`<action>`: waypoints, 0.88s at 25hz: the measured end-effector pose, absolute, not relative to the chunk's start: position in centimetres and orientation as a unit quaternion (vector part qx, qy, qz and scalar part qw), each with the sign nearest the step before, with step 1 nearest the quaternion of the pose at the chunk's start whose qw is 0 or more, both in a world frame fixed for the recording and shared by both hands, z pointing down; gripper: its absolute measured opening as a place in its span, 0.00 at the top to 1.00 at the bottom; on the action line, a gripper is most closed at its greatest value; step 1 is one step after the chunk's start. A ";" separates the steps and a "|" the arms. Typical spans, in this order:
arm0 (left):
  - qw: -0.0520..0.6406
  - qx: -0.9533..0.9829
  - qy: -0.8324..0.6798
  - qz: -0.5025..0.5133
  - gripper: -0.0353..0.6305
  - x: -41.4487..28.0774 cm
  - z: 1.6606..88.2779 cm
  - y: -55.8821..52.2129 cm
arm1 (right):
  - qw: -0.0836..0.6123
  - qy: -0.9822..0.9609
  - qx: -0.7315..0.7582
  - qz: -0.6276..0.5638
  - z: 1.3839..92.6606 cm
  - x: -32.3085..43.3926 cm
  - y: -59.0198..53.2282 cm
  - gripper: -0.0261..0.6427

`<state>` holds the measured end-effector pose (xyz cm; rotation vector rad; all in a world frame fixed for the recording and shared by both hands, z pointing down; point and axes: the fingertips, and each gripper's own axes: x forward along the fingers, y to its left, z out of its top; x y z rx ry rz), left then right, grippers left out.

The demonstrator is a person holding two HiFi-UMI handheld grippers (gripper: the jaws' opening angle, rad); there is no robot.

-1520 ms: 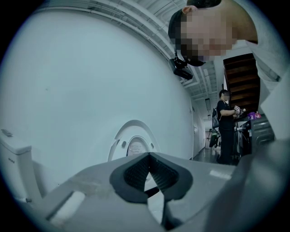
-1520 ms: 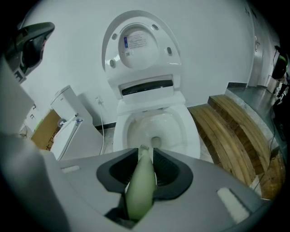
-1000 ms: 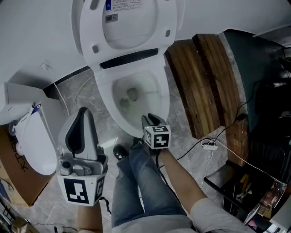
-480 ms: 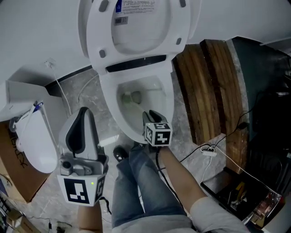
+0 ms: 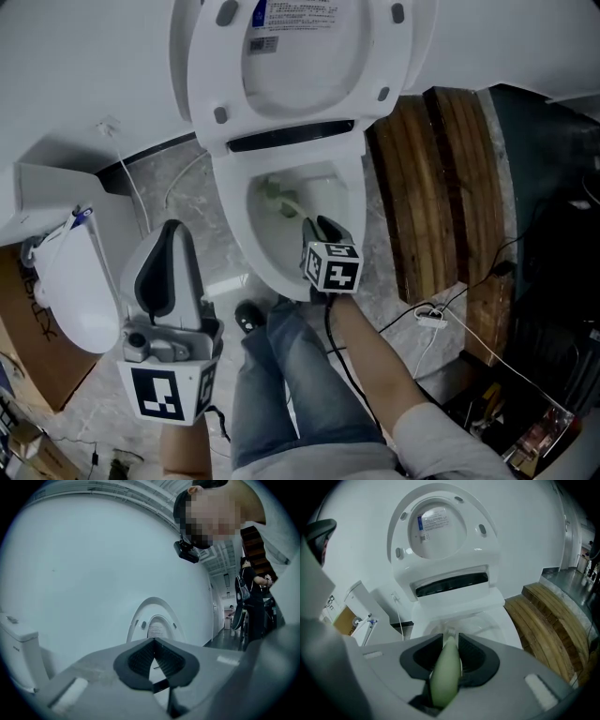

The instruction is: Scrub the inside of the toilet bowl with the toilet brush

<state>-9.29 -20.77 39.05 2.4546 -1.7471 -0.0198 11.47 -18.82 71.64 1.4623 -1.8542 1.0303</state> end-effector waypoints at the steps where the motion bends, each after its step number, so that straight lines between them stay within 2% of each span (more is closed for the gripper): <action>1: 0.064 0.813 -0.579 -0.007 0.94 -9.3 39.1 -20.8 | 0.280 -0.692 0.544 0.383 71.7 11.5 -19.0 0.81; 13: 0.070 0.812 -0.580 0.000 0.94 -8.8 40.1 -20.9 | 0.314 -0.664 0.559 0.384 74.1 14.7 -17.3 0.81; 22: 0.069 0.803 -0.592 0.011 0.94 -9.5 41.0 -20.9 | 0.341 -0.657 0.564 0.367 75.9 14.3 -18.6 0.81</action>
